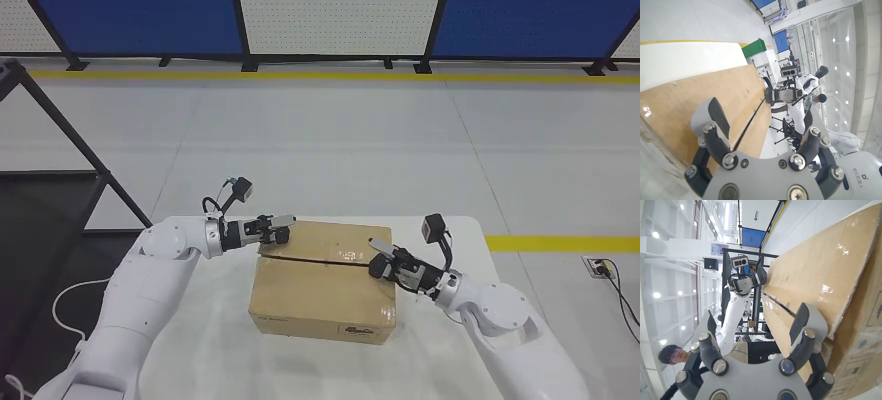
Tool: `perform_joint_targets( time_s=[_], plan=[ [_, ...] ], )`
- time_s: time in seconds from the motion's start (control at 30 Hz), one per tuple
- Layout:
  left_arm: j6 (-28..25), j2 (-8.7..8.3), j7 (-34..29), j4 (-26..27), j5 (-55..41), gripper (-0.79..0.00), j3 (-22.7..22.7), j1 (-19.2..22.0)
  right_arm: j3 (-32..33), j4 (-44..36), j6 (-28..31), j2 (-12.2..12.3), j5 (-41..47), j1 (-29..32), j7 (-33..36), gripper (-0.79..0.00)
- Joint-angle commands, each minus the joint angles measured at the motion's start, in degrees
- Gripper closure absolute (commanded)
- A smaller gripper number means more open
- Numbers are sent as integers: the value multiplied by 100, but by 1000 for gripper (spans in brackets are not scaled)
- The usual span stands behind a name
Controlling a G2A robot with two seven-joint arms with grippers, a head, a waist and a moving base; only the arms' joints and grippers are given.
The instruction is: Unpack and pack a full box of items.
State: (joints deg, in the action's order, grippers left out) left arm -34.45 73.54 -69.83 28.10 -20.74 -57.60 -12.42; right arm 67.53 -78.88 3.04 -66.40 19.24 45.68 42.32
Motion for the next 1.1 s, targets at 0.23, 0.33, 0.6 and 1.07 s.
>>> perform_joint_targets(
  time_s=[0.23,0.33,0.6,1.07],
  plan=[
    [-42,-32,42,16,-59,-785,-22,-24,-70,272,-85,-29,34,-128,135,-785],
    [-70,-45,70,14,-99,-785,-49,-24,-74,353,-135,-35,37,-177,169,-785],
    [-136,-129,136,-14,-398,-785,-273,-13,-30,483,-164,-40,68,-229,192,-785],
    [-63,-360,313,123,-1868,-785,-1174,-419,-40,560,-138,-56,103,-252,277,-785]
  ],
)
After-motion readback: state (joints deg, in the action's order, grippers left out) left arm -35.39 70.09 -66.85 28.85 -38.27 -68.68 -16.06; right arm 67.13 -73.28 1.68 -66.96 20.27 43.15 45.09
